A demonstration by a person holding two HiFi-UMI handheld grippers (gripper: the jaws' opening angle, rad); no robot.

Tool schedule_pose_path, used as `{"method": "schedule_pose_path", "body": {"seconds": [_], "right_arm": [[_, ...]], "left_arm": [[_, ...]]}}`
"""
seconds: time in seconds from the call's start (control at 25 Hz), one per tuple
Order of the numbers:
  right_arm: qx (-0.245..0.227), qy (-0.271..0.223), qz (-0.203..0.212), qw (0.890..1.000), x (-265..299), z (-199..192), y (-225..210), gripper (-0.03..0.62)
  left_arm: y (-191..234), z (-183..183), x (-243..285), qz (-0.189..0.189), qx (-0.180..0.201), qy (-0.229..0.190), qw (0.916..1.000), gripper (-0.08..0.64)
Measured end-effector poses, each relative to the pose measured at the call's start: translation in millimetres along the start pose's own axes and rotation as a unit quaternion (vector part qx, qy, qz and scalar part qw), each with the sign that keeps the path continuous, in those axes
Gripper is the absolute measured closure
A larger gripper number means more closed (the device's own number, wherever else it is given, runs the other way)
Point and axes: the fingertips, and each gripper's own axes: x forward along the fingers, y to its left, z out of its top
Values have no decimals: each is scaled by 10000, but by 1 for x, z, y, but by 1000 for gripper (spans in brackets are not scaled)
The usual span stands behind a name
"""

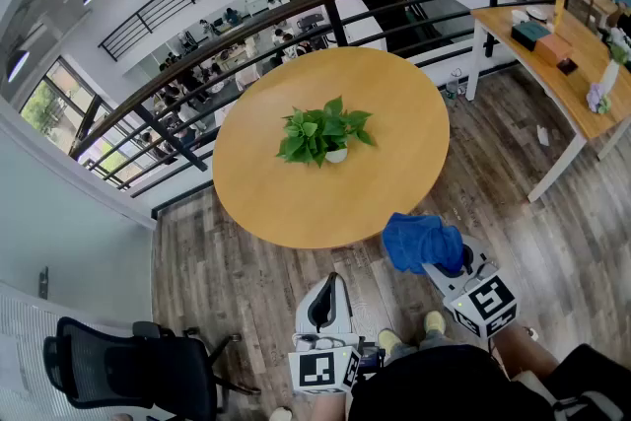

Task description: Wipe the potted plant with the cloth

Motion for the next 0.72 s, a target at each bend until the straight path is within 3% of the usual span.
{"method": "schedule_pose_path", "body": {"seconds": [0.4,0.72], "right_arm": [[-75,139,-33,9999,26,3,29,446],[-23,112,80,9999,56,8,30,446]], "left_arm": [[40,-6,-16,-66,-126,-41,9999,560],[72,-11,-11,141,-156,26,9998,560]]}}
